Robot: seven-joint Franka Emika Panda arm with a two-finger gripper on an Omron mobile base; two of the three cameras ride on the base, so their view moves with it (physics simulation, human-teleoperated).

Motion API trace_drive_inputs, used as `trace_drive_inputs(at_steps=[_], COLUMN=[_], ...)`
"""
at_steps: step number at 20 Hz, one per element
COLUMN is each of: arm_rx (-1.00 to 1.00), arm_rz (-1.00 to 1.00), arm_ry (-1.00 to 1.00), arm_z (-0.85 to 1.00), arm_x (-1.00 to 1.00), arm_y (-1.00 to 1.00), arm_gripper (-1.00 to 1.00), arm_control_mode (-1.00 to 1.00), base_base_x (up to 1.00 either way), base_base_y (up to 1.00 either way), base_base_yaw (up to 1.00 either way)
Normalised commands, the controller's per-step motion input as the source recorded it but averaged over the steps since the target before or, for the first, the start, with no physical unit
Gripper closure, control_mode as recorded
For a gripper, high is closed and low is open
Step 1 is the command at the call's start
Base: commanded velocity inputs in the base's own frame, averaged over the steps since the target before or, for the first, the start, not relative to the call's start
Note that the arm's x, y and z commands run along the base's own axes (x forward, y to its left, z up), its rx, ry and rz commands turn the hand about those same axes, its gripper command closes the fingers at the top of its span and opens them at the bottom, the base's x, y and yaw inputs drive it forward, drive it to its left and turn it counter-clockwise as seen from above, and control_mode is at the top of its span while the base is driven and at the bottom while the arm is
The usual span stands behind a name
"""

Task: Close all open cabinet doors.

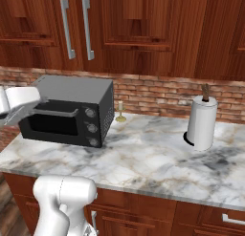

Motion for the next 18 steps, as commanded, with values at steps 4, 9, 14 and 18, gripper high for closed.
trace_drive_inputs(at_steps=[4,9,14,18], arm_rx=[0.32,0.09,0.00,0.01], arm_rz=[0.00,0.00,0.00,-0.01], arm_ry=[-0.03,0.00,0.00,-0.02], arm_z=[-0.17,-0.13,-0.01,-0.21], arm_x=[-0.25,-0.11,-0.01,-0.08], arm_y=[-0.33,-0.04,0.00,0.00], arm_gripper=[-1.00,-1.00,-1.00,-1.00], arm_control_mode=[-1.00,-1.00,-1.00,-1.00], base_base_x=[0.00,0.00,0.00,0.00], base_base_y=[0.00,0.00,0.00,0.00], base_base_yaw=[0.00,0.00,0.00,0.00])
